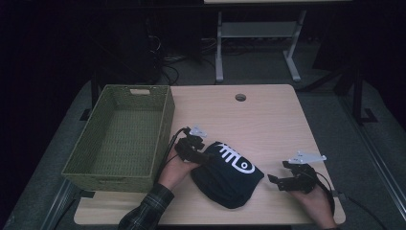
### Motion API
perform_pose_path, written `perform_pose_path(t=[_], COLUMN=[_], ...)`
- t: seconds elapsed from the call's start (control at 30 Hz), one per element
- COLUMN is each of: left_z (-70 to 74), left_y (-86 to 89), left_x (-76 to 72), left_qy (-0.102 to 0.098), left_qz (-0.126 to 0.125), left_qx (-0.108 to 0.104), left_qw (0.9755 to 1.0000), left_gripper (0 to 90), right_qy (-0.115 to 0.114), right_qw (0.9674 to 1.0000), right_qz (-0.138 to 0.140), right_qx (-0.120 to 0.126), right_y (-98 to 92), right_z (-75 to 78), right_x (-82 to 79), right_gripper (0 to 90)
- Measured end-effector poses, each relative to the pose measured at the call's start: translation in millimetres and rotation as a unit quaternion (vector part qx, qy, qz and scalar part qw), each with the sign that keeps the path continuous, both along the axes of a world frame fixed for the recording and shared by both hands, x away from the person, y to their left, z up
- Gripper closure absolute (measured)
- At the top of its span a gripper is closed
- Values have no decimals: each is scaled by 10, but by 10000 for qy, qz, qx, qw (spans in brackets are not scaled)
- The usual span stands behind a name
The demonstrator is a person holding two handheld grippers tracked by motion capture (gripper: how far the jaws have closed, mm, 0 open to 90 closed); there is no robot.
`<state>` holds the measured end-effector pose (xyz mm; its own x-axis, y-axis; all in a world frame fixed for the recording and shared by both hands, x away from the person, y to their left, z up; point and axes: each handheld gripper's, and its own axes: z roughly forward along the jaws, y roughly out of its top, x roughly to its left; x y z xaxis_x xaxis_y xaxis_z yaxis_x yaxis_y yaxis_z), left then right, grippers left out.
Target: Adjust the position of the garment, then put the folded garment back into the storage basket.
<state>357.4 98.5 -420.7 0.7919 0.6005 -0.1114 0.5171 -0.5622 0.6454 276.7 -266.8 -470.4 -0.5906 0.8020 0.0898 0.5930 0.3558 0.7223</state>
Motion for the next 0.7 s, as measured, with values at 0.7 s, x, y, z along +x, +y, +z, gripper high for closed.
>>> perform_pose_path(t=[0.7], left_z=[-279], left_y=[-35], left_x=[116], left_qy=[424], left_qz=[-84], left_qx=[201], left_qw=[9989], left_gripper=[203], right_qy=[-70], right_qw=[9989], right_qz=[-330], right_qx=[-335], right_y=[-106], right_z=[-131], right_x=[89], right_gripper=[28])
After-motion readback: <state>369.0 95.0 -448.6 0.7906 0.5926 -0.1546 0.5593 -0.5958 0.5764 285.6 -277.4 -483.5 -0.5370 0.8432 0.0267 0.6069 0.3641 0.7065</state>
